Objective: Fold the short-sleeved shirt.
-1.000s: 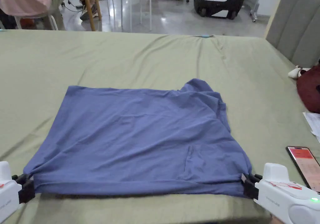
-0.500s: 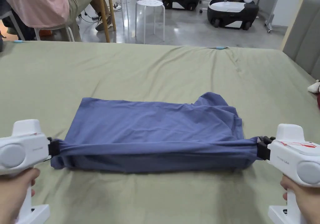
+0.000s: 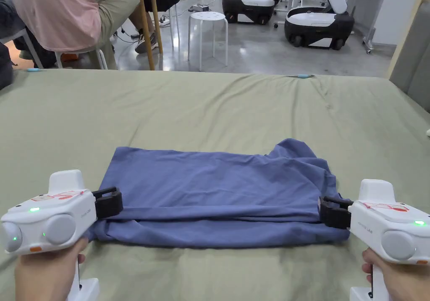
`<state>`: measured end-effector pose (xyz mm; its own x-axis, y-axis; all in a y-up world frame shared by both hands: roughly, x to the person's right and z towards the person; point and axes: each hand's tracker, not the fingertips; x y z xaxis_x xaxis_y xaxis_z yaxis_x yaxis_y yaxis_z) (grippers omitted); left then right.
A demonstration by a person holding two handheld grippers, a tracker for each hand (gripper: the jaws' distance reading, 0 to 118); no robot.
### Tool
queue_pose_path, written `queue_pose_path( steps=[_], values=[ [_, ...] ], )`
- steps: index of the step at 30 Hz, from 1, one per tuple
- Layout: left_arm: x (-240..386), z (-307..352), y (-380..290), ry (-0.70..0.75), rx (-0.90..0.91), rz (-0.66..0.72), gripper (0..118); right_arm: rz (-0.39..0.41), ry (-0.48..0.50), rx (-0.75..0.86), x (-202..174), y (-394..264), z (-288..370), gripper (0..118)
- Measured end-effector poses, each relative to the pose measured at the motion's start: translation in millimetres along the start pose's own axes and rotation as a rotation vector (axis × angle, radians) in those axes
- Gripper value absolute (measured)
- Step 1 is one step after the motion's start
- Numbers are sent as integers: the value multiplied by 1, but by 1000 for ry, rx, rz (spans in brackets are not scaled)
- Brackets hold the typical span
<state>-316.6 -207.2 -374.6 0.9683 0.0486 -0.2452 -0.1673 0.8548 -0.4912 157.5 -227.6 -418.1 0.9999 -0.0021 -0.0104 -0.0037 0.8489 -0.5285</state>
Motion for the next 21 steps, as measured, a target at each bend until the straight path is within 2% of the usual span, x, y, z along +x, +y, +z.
queue_pose_path(
  steps=[2,3,4,5,6,7,8,9,10,11,13,18,19,20,21],
  values=[
    [18,27,-6,-79,58,-5,85,-6,48,50,-19,-8,28,106],
    [25,35,-9,-107,76,-13,73,-10,71,59,-27,-13,35,105],
    [34,43,-12,-118,84,-34,48,-7,96,56,-36,-19,42,97],
    [42,48,-17,-111,78,-61,24,1,108,54,-45,-26,48,82],
    [48,52,-21,-115,76,-83,4,19,108,57,-51,-34,50,56],
    [52,56,-25,-118,78,-87,0,55,99,61,-59,-39,52,11],
    [48,51,-28,-126,78,-89,0,93,84,61,-66,-44,53,0],
    [46,53,-31,-171,65,-98,0,114,69,74,-70,-46,56,0],
    [40,54,-32,-192,41,-87,0,107,98,67,-72,-48,58,0],
    [33,56,-33,-172,45,-82,0,102,125,56,-73,-48,59,0],
    [5,48,-36,-107,31,-76,0,107,115,65,-76,-49,62,0],
    [-75,13,-43,29,-96,73,0,89,100,55,-66,-44,56,0],
    [-83,5,-46,43,-114,66,8,94,93,54,-64,-44,54,0],
    [-85,1,-48,37,-121,59,26,92,89,51,-62,-44,52,0],
    [-87,-6,-50,33,-134,63,56,87,86,45,-59,-43,49,0]
  ],
)
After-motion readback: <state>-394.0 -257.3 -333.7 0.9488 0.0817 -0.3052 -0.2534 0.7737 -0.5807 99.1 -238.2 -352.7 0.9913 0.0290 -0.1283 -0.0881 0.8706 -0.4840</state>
